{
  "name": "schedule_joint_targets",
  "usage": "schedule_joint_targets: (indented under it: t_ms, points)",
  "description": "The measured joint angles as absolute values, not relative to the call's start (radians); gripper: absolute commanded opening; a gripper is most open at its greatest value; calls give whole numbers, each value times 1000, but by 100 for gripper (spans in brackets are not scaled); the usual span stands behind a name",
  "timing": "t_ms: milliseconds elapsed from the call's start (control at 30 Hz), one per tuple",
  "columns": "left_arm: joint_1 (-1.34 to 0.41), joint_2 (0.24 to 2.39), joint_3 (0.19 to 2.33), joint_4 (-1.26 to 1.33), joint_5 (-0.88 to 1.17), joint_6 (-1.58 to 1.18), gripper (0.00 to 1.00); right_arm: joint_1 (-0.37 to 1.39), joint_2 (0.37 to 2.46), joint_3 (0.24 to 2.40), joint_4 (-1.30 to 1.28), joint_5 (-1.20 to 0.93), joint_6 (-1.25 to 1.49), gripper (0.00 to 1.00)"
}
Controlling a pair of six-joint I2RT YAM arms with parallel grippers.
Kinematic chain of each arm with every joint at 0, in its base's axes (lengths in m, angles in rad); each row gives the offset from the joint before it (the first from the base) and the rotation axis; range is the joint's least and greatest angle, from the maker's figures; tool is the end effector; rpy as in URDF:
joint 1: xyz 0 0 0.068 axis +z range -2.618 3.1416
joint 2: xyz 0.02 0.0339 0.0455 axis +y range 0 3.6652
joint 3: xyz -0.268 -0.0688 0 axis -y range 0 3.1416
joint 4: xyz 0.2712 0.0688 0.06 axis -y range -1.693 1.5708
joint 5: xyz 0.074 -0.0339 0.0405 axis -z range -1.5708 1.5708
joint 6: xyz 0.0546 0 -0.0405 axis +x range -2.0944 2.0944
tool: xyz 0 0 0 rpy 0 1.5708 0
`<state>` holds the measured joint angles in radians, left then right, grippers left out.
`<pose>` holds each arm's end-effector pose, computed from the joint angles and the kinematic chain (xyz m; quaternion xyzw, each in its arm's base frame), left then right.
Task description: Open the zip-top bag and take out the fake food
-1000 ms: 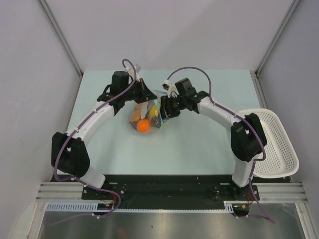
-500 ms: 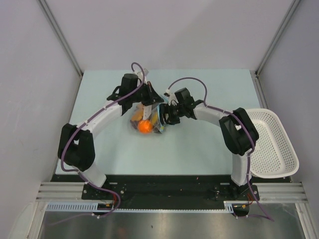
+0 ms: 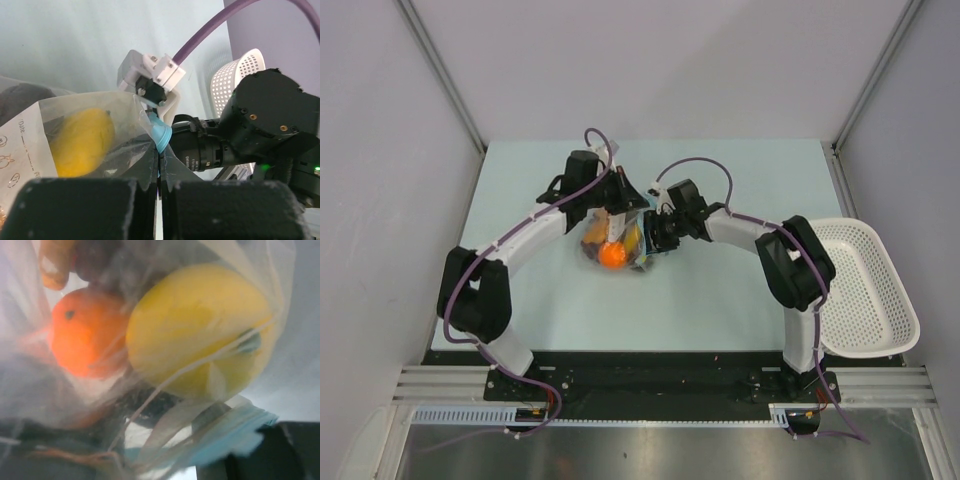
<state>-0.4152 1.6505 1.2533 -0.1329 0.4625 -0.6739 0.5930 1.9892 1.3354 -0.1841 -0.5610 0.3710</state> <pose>0.3751 -0.1920 0.2689 0.0041 0.8522 -0.4208 0.3109 0.3661 0.2818 0.1517 -0.1980 0.8806 0.3886 0.1853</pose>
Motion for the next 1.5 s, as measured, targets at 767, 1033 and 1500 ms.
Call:
schedule_joint_targets:
  t_ms: [767, 1033, 1500]
  points:
    - [-421, 1630, 1147, -108, 443, -627, 0, 344, 1583, 1322, -436, -420, 363, 20]
    - [-418, 1619, 1141, -105, 442, -627, 0, 45, 1341, 1254, -679, -216, 344, 16]
    - [-418, 1619, 1141, -92, 459, -627, 0, -342, 1388, 1084, -780, -28, 328, 32]
